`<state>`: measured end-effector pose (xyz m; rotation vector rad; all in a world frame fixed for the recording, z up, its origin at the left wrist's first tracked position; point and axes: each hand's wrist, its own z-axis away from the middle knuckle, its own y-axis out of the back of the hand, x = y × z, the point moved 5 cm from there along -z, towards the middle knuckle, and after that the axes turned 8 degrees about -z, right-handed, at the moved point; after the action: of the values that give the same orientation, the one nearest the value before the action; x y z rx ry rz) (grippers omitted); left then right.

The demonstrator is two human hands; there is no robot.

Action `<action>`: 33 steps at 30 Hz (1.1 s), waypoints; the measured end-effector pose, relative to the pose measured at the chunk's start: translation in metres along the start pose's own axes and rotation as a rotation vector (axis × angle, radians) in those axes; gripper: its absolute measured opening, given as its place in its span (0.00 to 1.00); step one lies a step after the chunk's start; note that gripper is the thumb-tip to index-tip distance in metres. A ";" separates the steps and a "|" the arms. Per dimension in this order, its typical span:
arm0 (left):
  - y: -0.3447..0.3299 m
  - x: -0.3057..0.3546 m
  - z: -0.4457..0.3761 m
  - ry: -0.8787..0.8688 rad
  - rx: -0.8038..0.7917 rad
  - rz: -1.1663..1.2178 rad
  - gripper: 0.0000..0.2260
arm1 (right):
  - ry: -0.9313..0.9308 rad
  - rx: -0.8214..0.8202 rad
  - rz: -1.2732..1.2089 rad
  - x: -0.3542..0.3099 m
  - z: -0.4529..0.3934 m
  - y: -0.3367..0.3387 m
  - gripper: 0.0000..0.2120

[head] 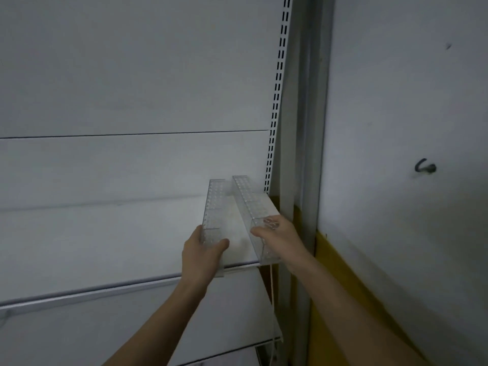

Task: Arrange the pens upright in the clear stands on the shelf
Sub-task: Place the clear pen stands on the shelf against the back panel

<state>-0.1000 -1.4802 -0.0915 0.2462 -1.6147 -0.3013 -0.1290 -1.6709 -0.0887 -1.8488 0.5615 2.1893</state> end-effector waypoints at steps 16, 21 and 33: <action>-0.034 0.000 0.003 0.103 -0.042 -0.003 0.26 | 0.107 -0.143 0.040 0.010 -0.001 -0.018 0.28; -0.045 0.006 -0.001 0.073 -0.113 0.004 0.25 | 0.103 -0.181 0.060 0.006 -0.001 -0.028 0.28; -0.007 0.022 -0.025 -0.055 -0.181 -0.163 0.24 | 0.234 -0.138 0.272 -0.022 -0.004 -0.010 0.28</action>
<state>-0.0765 -1.4957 -0.0721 0.2328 -1.6135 -0.5806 -0.1173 -1.6615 -0.0690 -2.2376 0.7650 2.2395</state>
